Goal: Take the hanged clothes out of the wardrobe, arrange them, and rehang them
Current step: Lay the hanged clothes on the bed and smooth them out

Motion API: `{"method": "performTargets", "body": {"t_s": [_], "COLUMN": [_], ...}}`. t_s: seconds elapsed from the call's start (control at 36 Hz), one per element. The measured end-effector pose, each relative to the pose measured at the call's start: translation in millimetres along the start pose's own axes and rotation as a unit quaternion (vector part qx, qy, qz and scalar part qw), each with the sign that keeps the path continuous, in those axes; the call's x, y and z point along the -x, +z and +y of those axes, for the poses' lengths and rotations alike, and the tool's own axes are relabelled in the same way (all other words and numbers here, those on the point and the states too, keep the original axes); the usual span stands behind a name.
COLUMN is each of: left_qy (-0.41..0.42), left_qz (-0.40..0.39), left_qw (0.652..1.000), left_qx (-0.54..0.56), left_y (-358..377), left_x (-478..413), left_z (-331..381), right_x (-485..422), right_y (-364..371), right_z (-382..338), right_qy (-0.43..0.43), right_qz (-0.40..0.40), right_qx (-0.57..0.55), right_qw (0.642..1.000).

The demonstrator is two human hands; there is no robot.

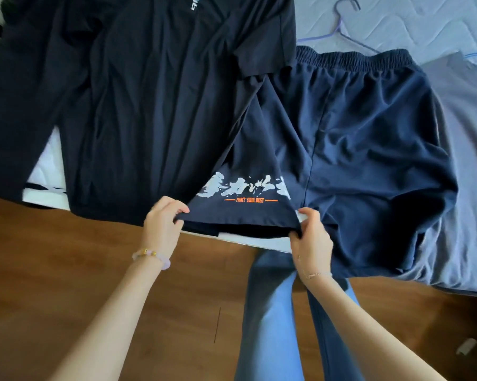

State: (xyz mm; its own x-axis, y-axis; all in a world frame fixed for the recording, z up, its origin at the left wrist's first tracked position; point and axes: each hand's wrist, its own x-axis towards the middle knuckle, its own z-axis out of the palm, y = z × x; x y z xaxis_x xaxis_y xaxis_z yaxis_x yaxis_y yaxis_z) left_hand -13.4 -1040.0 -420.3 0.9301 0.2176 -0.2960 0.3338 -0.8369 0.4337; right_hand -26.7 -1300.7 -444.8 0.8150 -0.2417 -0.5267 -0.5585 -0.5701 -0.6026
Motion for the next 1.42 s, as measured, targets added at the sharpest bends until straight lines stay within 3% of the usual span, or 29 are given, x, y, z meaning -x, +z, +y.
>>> {"method": "performTargets", "body": {"t_s": [0.08,0.17,0.25,0.31,0.39,0.44,0.5,0.56,0.61,0.67,0.78,0.89,0.97,1.03,1.08,1.19,1.33,1.42], "left_qy": [0.109,0.19,0.262,0.27,0.149,0.031,-0.064,-0.139,-0.228,-0.269,-0.195,-0.252,-0.279,-0.264,-0.247,-0.241,-0.25,-0.25], "left_qz": [0.144,0.279,0.338,0.308,0.155,0.013,-0.08,-0.107,-0.067,-0.006,0.017,-0.095,-0.166,-0.178,-0.188,-0.156,-0.066,-0.002], "left_qw": [0.982,0.94,0.904,0.911,0.971,0.993,0.987,0.979,0.969,0.962,0.98,0.955,0.94,0.942,0.941,0.941,0.96,0.968], "left_qx": [-0.061,-0.041,-0.021,-0.045,-0.104,-0.117,-0.12,-0.102,-0.073,-0.039,0.038,0.121,0.107,0.104,0.136,0.177,0.106,0.02], "left_y": [-29,-59,-72,-62,-24,2,26,41,46,48,56,72,78,78,72,38,25,34], "left_x": [2,10,19,25,30,32,35,39,36,27,6,-16,-22,-23,-25,-30,-47,-60], "left_z": [26,60,77,65,13,-25,-67,-94,-98,-88,-53,-19,-4,-3,-8,-27,-39,-30], "right_x": [3,12,21,25,31,34,36,33,31,27,17,5,2,3,5,12,17,10], "right_y": [-35,-69,-86,-83,-53,-19,12,32,38,37,35,42,47,49,50,48,36,6], "right_z": [-7,-18,-21,-14,8,28,50,67,72,70,65,58,54,53,52,56,71,82], "right_qy": [-0.046,-0.139,-0.163,-0.138,-0.086,-0.101,-0.114,-0.058,0.04,0.132,0.222,0.339,0.383,0.377,0.323,0.192,0.154,0.127], "right_qz": [0.107,0.211,0.222,0.189,0.044,-0.076,-0.169,-0.261,-0.32,-0.29,-0.154,-0.116,-0.052,-0.012,-0.013,-0.115,-0.28,-0.267], "right_qx": [0.016,0.031,0.032,0.029,0.099,0.209,0.323,0.364,0.334,0.237,0.002,-0.243,-0.316,-0.307,-0.257,-0.083,-0.029,-0.062], "right_qw": [0.993,0.967,0.961,0.972,0.99,0.97,0.924,0.892,0.886,0.918,0.963,0.901,0.867,0.874,0.911,0.971,0.947,0.953]}}
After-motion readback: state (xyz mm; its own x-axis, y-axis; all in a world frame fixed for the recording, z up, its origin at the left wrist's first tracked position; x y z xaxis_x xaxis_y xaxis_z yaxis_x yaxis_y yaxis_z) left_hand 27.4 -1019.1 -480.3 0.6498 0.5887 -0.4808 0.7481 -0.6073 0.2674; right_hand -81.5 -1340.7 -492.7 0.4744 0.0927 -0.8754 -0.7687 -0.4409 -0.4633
